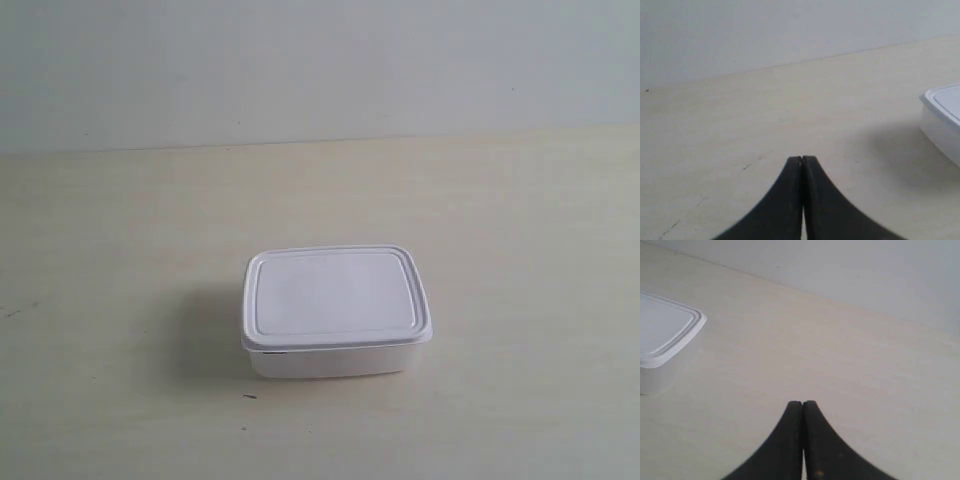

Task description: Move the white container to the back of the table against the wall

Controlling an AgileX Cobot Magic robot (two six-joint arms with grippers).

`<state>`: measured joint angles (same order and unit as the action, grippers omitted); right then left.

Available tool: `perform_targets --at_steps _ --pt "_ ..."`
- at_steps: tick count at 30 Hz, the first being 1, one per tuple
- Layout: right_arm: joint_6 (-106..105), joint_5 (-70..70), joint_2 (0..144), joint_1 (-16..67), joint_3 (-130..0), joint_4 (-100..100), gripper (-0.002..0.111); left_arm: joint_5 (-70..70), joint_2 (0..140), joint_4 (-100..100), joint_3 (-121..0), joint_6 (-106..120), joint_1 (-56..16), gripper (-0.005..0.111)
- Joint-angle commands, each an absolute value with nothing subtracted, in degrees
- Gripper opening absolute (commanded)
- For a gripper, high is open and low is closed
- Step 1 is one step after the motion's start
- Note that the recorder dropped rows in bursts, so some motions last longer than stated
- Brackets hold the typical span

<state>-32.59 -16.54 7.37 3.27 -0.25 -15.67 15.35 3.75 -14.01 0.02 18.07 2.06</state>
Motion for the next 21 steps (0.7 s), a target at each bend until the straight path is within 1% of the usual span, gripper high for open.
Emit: perform_targets --at_steps 1,6,7,10,12,15,17,21 --pt "-33.0 -11.8 7.4 3.3 0.0 -16.0 0.0 14.4 3.3 -14.7 0.0 18.0 2.2 0.0" --pt "-33.0 -9.4 7.4 3.3 0.0 -16.2 0.0 14.4 3.3 -14.7 0.0 18.0 2.2 0.0" --pt "-32.1 -6.4 7.4 3.3 0.0 -19.5 0.0 14.4 3.3 -14.7 0.0 18.0 2.2 0.0" --pt "-25.4 3.3 7.4 3.3 0.0 -41.5 0.0 14.4 3.3 -15.2 0.0 17.9 2.2 0.0" --pt "-25.3 6.1 7.4 3.3 0.0 -49.8 0.0 14.4 3.3 -15.2 0.0 17.9 2.2 0.0" --pt "-25.4 5.8 7.4 3.3 0.0 -54.5 0.0 13.4 3.3 -16.3 0.0 17.9 2.2 0.0" --pt "-25.3 5.2 7.4 3.3 0.0 -54.9 0.0 9.6 3.3 -22.4 0.0 17.6 2.2 0.0" --pt "-25.5 1.8 7.6 3.3 -0.4 -58.8 0.0 -1.7 3.3 -42.7 0.0 16.4 2.2 0.0"
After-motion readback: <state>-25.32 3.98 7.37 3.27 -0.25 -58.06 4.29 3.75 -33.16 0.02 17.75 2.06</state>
